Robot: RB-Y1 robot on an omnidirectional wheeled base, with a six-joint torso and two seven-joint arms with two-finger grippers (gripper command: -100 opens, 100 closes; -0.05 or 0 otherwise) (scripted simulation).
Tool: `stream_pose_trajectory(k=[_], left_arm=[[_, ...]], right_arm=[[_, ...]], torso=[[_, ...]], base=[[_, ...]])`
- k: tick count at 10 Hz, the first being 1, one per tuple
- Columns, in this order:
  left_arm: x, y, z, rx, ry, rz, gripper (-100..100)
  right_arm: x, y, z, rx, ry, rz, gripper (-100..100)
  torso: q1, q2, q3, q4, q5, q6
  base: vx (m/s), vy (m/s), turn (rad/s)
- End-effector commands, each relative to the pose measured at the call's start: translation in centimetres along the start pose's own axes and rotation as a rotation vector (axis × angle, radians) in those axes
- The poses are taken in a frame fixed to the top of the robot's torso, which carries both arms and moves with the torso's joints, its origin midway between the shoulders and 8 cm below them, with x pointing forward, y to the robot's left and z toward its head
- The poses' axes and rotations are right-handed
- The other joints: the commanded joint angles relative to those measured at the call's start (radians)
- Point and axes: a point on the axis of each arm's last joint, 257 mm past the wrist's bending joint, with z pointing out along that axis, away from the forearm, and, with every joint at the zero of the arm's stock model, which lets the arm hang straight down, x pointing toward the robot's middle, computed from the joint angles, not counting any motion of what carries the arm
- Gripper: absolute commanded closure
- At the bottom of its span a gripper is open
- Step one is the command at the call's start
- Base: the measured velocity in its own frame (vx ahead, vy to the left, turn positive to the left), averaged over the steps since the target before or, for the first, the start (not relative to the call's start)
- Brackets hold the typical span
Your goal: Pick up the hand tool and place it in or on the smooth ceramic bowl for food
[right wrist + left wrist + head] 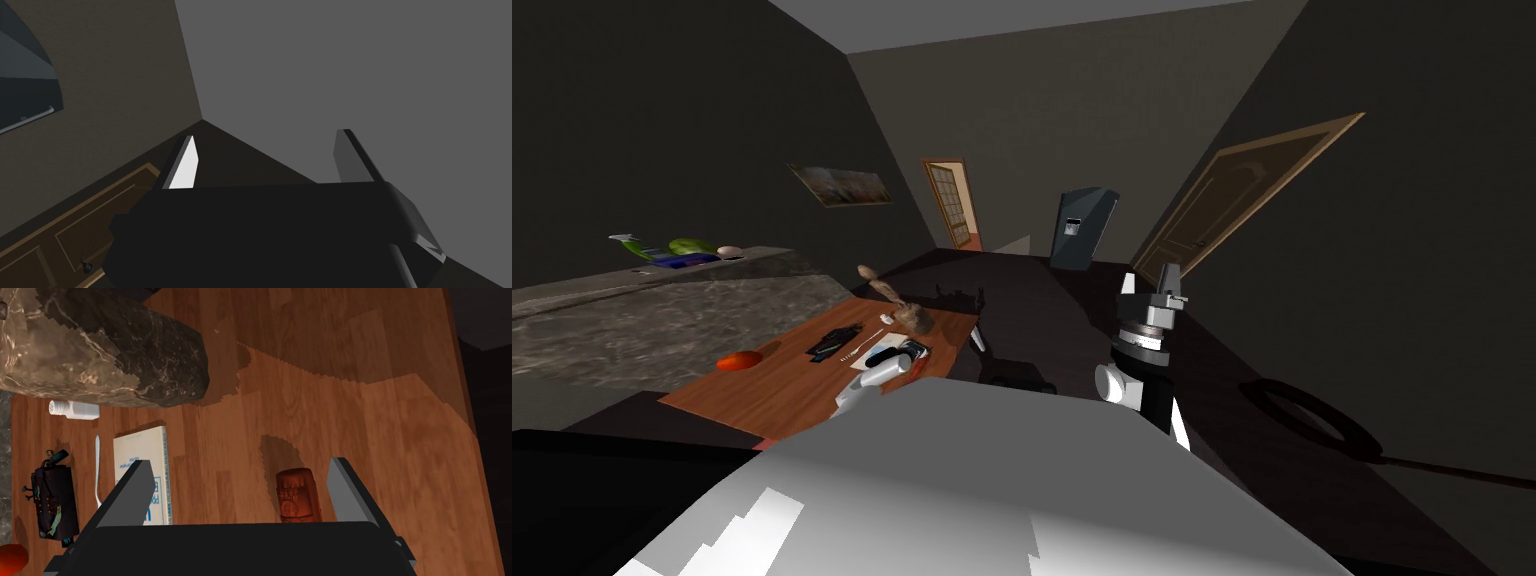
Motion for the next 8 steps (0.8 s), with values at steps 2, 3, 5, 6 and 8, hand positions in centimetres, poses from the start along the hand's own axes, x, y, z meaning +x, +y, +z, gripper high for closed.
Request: stream_pose_trajectory(k=[2, 3, 5, 6, 8], left_arm=[[-2.2, 0.9, 0.4, -0.042, -0.054, -0.044, -100], [-3.7, 1.7, 0.5, -0.076, -0.092, -0.079, -100], [-5.1, 2.7, 0.5, -0.111, -0.129, -0.112, -100], [-5.2, 2.8, 0.5, -0.111, -0.131, -0.113, -100], [-8.3, 5.7, 0.1, -0.187, -0.21, -0.174, -100]], right_arm=[[0.0, 0.0, 0.0, 0.0, 0.0, 0.0, 0], [0.0, 0.0, 0.0, 0.0, 0.0, 0.0, 0], [0.0, 0.0, 0.0, 0.0, 0.0, 0.0, 0], [0.0, 0.0, 0.0, 0.0, 0.0, 0.0, 0], [0.0, 0.0, 0.0, 0.0, 0.0, 0.0, 0]], torso=[[0.0, 0.0, 0.0, 0.0, 0.0, 0.0], [0.0, 0.001, 0.0, 0.0, 0.0, 0.0], [0.001, 0.001, 0.001, 0.0, 0.0, 0.0], [0.001, 0.001, 0.001, 0.0, 0.0, 0.0], [0.002, 0.001, 0.001, 0.0, 0.0, 0.0]], base=[[0.034, 0.026, -0.057], [0.029, 0.045, -0.07], [0.027, 0.041, -0.064], [0.025, 0.044, -0.029], [0.038, 0.084, -0.061]])
